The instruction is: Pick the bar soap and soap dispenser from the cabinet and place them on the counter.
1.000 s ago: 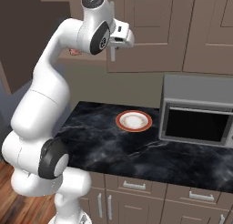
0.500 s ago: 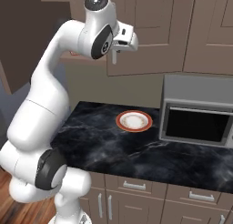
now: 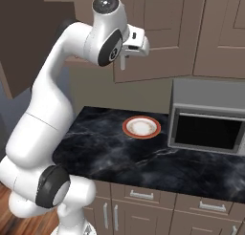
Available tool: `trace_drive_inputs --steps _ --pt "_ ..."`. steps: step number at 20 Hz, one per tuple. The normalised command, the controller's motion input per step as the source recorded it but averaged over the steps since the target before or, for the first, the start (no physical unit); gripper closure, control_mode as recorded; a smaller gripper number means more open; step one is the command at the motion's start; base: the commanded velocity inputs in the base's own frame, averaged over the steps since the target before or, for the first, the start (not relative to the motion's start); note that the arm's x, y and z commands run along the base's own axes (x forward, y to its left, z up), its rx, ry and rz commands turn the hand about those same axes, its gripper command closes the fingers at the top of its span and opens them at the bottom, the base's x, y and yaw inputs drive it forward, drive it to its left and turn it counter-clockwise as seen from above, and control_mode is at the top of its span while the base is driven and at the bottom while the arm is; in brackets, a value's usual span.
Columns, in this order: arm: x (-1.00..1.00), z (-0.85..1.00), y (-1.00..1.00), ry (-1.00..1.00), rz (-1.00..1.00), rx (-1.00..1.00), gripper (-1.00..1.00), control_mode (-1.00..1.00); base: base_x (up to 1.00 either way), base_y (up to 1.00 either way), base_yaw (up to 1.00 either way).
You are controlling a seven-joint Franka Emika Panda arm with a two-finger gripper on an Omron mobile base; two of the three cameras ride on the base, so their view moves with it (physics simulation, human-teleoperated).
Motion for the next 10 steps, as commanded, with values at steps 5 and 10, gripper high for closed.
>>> trace_drive_inputs --steps 5,10 --pt "-0.32 -0.06 -0.7 0.0 0.03 0.0 1.0 -1.0 0.0 0.0 0.0" --pt "-0.43 -0.08 -0.57 0.0 0.02 0.0 1.0 -1.0 0.0 0.0 0.0"
